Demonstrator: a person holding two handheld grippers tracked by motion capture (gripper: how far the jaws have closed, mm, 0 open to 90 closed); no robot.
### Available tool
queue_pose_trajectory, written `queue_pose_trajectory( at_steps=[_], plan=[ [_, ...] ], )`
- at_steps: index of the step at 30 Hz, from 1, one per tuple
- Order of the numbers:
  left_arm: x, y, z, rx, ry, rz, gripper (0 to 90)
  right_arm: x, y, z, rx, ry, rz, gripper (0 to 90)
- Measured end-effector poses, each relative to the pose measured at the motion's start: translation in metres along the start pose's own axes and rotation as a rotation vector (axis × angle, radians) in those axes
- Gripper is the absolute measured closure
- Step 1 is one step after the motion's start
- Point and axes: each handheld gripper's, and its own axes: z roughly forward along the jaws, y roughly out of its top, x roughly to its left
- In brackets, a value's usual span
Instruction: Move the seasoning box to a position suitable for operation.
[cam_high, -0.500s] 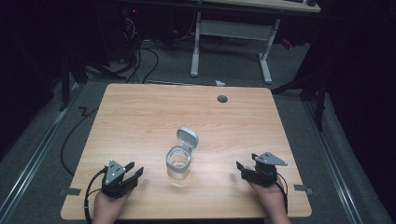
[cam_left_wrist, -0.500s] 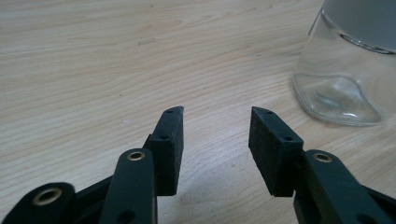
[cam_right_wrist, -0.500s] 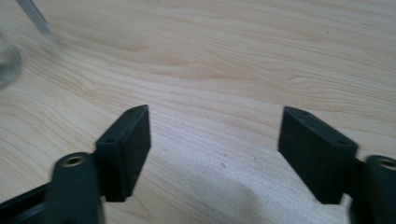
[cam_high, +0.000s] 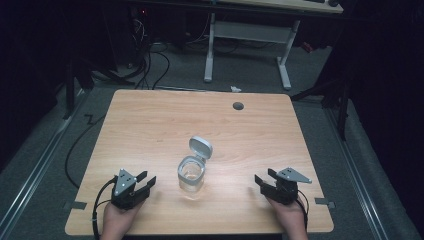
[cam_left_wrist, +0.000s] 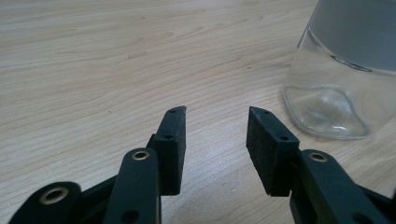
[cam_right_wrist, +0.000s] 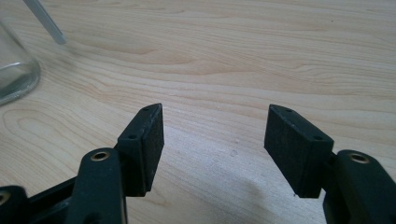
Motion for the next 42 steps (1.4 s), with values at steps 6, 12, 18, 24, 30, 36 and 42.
queue_pose_trajectory(
  at_steps=[6, 12, 18, 24, 30, 36, 42],
  plan=[
    [-0.002, -0.002, 0.000, 0.013, -0.002, -0.009, 57.8, 0.008, 0.000, 0.006, 0.008, 0.004, -0.030, 38.8],
    [-0.010, 0.002, 0.007, 0.019, -0.027, -0.137, 72.7, 0.011, 0.000, 0.007, 0.014, 0.033, -0.030, 42.9],
    [-0.026, -0.005, 0.027, 0.012, -0.012, -0.085, 85.9, 0.012, 0.000, 0.008, 0.010, 0.059, -0.019, 46.0],
    [-0.042, -0.016, 0.040, 0.026, -0.021, -0.038, 90.0, 0.016, 0.001, 0.006, 0.016, 0.074, -0.019, 49.1],
    [-0.045, -0.022, 0.044, 0.041, -0.019, -0.011, 90.0, 0.021, 0.000, 0.001, 0.001, 0.085, -0.033, 59.2],
    [-0.045, -0.024, 0.045, 0.052, -0.026, 0.005, 90.0, 0.018, -0.005, -0.002, 0.010, 0.093, -0.026, 64.0],
    [-0.049, -0.027, 0.042, 0.058, -0.039, 0.020, 90.0, 0.016, -0.007, -0.004, 0.014, 0.093, -0.013, 65.2]
  ],
)
